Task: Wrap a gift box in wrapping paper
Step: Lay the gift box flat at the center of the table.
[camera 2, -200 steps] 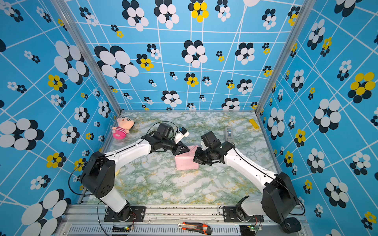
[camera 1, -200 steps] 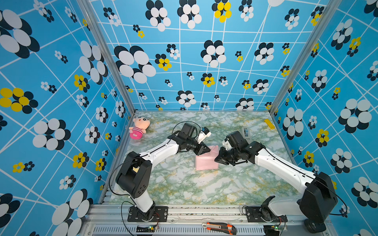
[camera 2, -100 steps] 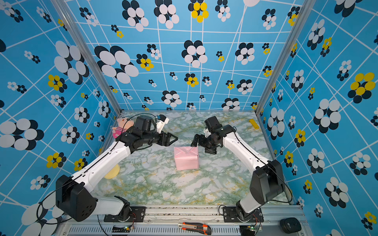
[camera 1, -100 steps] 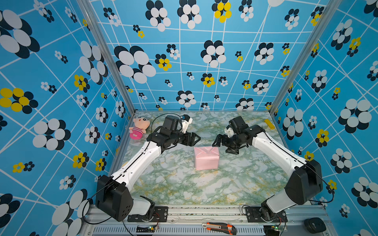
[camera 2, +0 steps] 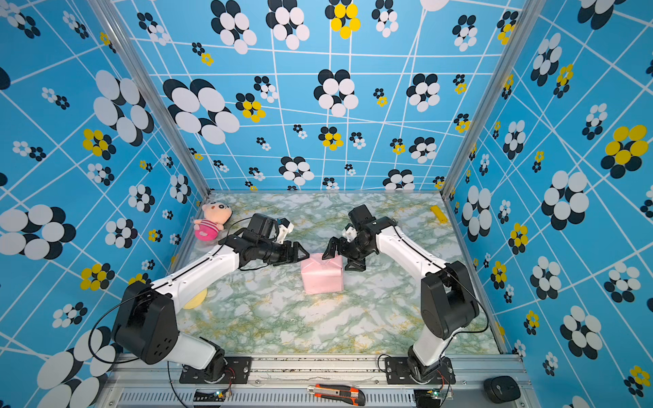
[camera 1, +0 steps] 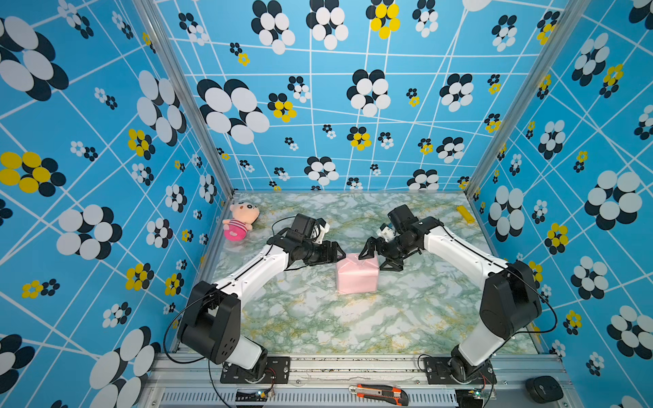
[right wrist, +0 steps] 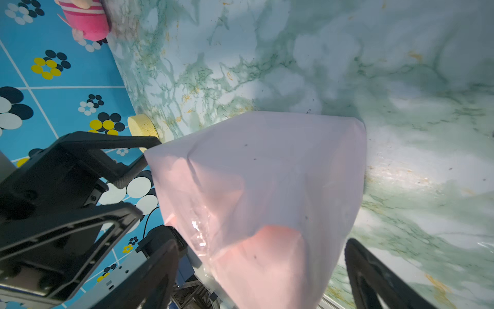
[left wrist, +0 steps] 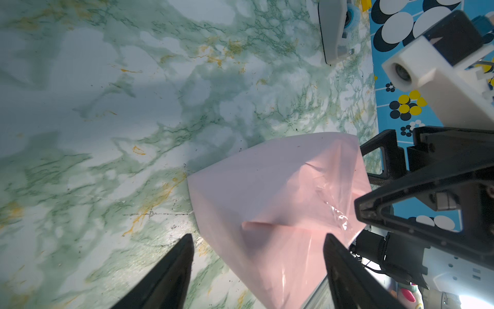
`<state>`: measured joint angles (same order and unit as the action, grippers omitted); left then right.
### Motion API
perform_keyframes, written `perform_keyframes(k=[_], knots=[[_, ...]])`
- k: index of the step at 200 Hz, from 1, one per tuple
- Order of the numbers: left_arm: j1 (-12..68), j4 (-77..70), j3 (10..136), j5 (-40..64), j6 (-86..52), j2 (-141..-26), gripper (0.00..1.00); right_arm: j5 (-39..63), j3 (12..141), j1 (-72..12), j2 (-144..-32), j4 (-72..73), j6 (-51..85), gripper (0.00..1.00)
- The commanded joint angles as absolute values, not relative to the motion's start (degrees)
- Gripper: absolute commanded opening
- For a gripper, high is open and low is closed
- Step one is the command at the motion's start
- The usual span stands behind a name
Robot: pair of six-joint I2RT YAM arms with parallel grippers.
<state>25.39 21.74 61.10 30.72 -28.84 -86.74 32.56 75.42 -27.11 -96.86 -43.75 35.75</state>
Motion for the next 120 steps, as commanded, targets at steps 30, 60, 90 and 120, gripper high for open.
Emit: perform_keyframes(k=[30, 60, 90, 120], knots=[[27.94, 18.54, 58.56, 33.88, -31.68, -89.09, 0.67, 34.23, 72.91, -28.70, -96.95, -41.97, 37.66, 0.91], [29.09, 16.55, 57.74, 33.13, -32.20, -89.17, 0.55, 33.42, 71.55, -29.05, -96.77, -40.18, 38.52, 0.82], [29.83, 13.84, 56.87, 31.79, -31.38, -88.21, 0.45, 32.67, 69.67, -29.75, -96.25, -35.46, 39.83, 0.69], [31.17, 7.76, 55.11, 29.09, -30.14, -86.79, 0.34, 30.12, 69.15, -30.47, -95.84, -30.03, 39.94, 0.54]])
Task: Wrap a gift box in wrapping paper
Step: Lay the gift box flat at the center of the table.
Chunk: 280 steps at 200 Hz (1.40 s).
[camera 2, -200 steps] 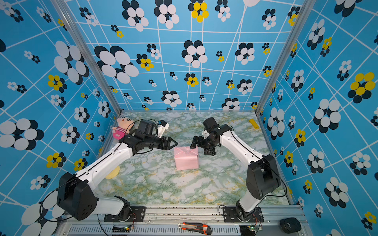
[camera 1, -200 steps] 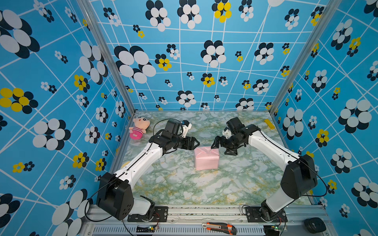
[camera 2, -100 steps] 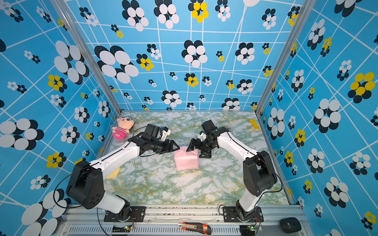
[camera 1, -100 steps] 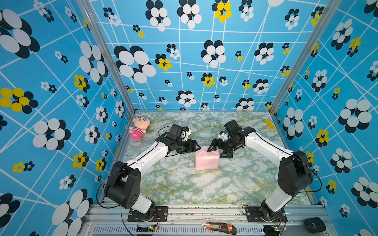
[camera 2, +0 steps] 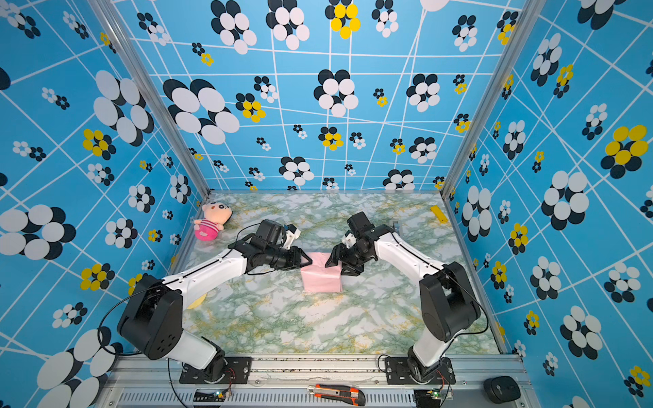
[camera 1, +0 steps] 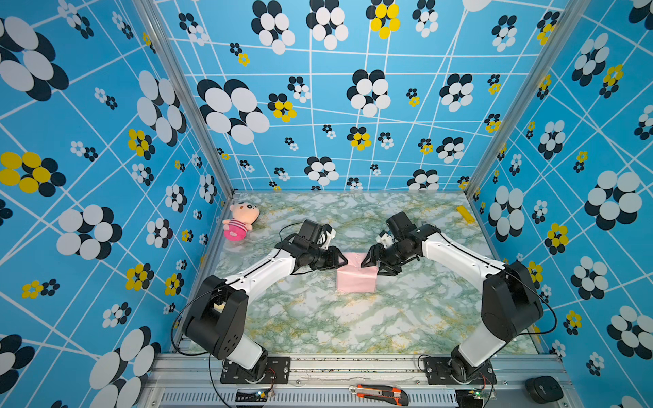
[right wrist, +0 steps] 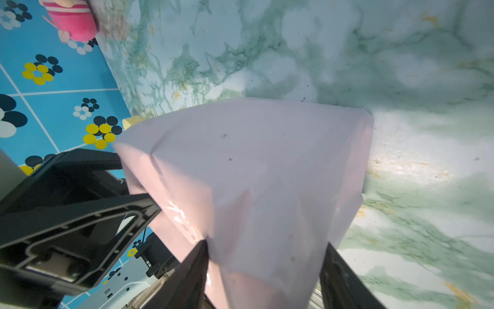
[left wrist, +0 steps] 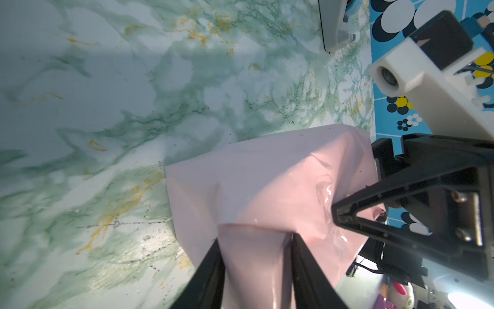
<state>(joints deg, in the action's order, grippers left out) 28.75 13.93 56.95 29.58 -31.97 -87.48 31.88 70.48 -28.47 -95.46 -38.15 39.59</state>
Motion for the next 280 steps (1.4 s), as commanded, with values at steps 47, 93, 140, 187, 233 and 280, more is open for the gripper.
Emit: perform_keyframes(k=[47, 93, 140, 187, 233, 280], knots=[[32.88, -0.06, 55.10, 26.83, -26.06, -88.41, 0.31, 25.67, 70.61, -31.87, -96.41, -21.89, 36.84, 0.33], [36.43, -8.10, 45.70, 22.88, -21.43, -83.55, 0.32, 18.80, 63.61, -35.33, -90.75, -19.70, 33.76, 0.35], [42.44, -15.70, 31.20, 14.22, -17.50, -73.69, 0.33, 11.53, 51.24, -41.43, -81.21, -11.60, 32.98, 0.34], [47.10, -14.12, 23.27, 7.60, -19.11, -67.50, 0.36, 8.18, 40.03, -45.27, -73.14, -4.82, 36.90, 0.37], [51.02, -4.82, 17.98, 2.02, -24.76, -55.62, 0.52, 5.06, 33.58, -49.89, -68.26, -3.52, 39.14, 0.45], [50.21, 8.59, 23.99, -16.16, -23.13, -34.90, 0.99, -8.97, 34.06, -46.27, -52.47, -12.04, 32.08, 0.99]])
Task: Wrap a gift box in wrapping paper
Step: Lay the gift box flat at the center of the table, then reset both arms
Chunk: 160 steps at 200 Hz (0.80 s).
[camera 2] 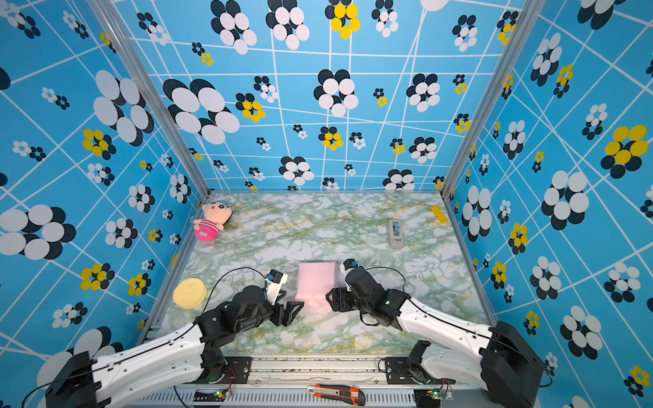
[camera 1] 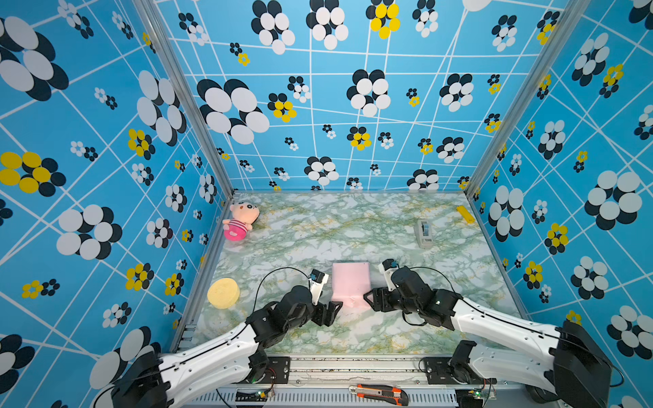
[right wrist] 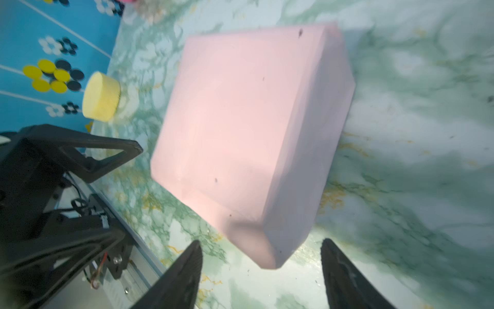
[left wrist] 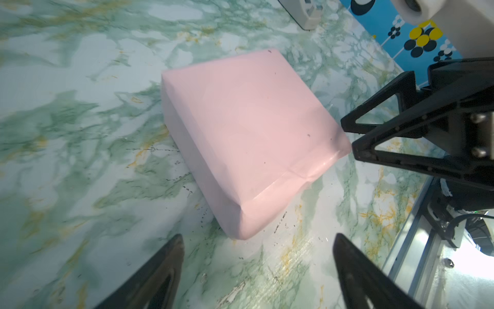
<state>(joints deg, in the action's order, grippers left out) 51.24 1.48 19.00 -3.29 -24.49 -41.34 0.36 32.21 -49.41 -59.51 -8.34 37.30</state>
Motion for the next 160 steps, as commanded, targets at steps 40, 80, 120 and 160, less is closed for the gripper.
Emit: perform_keyframes(k=[40, 80, 120, 160], knots=[[35.06, 1.87, 29.39, -22.67, -11.08, -41.92, 0.99, -17.74, 32.75, -29.84, -47.03, -6.72, 14.36, 0.99], [20.12, -20.86, 24.38, -26.40, 0.59, -54.29, 0.99, -18.37, 20.49, -12.27, -51.77, 21.00, 3.02, 0.99], [8.39, -43.70, 17.31, -22.41, 1.15, -72.72, 0.99, -11.71, 16.87, -0.90, -65.96, 36.03, 1.42, 0.99], [4.02, -55.68, 20.94, -11.07, 0.13, -89.37, 0.99, -6.71, 22.25, 1.97, -78.40, 41.18, 3.50, 0.99]])
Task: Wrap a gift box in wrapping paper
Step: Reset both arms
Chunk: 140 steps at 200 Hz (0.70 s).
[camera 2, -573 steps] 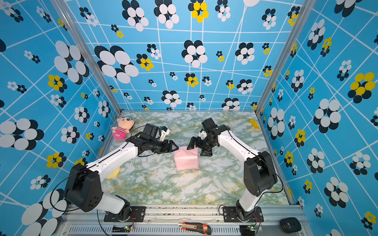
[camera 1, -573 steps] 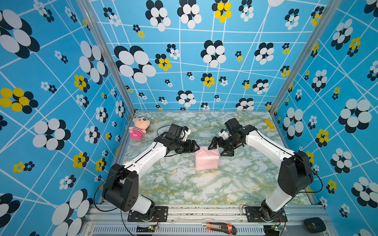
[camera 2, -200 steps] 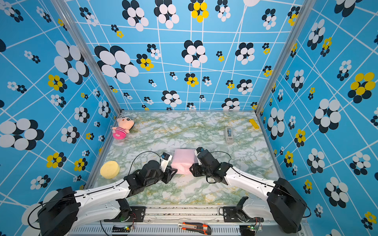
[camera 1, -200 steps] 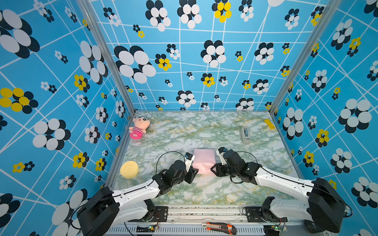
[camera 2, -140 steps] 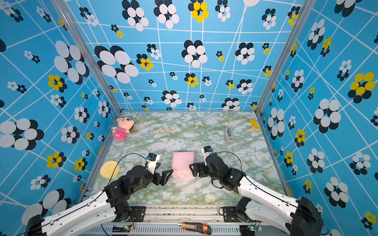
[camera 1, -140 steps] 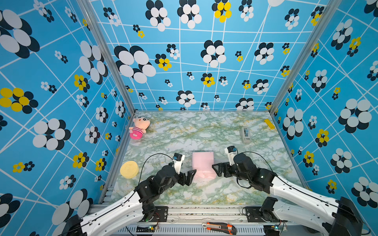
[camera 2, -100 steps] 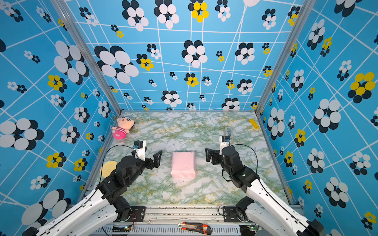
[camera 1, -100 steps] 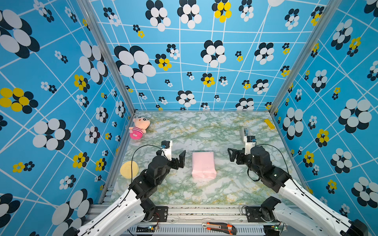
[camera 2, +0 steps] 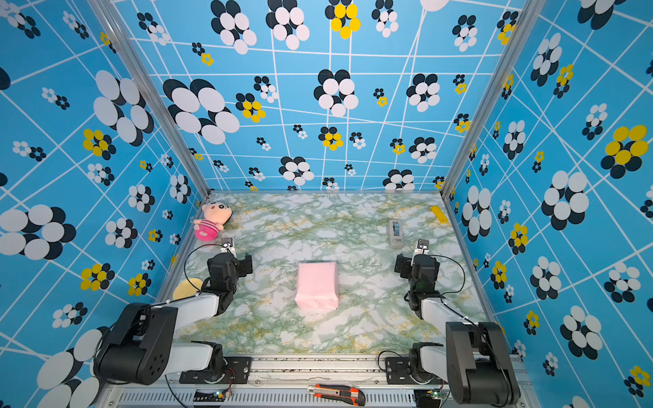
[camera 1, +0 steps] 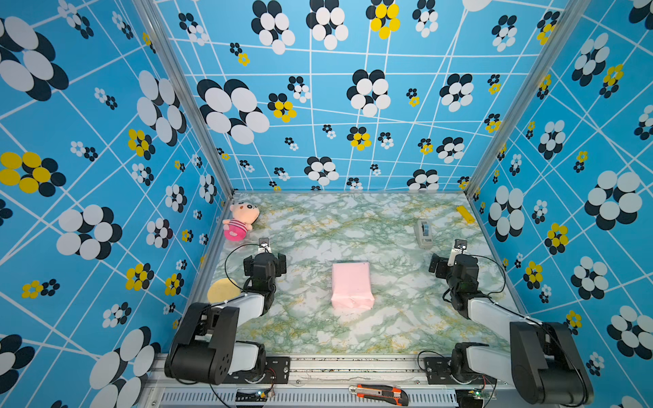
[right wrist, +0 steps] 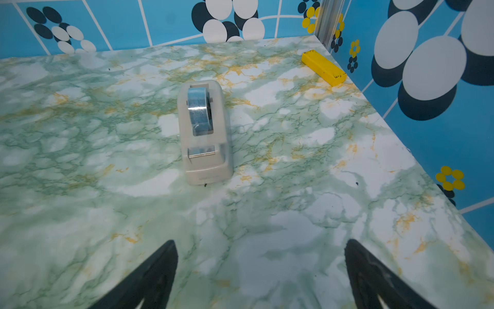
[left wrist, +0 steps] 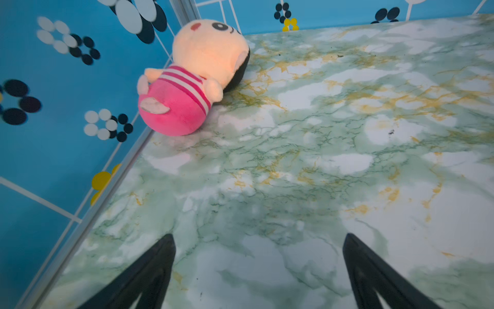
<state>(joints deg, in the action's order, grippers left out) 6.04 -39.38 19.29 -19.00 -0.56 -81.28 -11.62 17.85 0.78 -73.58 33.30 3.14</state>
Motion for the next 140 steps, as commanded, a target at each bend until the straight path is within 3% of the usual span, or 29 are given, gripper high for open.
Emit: perform_keyframes(k=[1, 16, 35, 77, 140], knots=[[3.94, -56.98, 20.66, -11.03, 0.29, -89.86, 0.99, -6.43, 22.46, 1.95, -78.62, 41.11, 3.64, 0.99], [3.36, -55.12, 19.31, -8.99, -0.88, -87.52, 0.99, -0.54, 22.71, 1.61, -83.31, 46.00, 1.77, 0.99], [2.02, -51.66, 21.35, -8.67, -2.43, -87.63, 0.99, -1.57, 18.60, 1.07, -90.09, 61.45, 2.08, 0.99], [2.48, -53.44, 21.21, -9.32, -1.58, -88.43, 0.99, -1.92, 22.74, 1.18, -87.99, 49.51, 1.86, 0.99], [2.50, -53.35, 21.44, -9.34, -1.58, -88.51, 0.99, -1.93, 22.20, 1.19, -88.68, 51.59, 1.96, 0.99]])
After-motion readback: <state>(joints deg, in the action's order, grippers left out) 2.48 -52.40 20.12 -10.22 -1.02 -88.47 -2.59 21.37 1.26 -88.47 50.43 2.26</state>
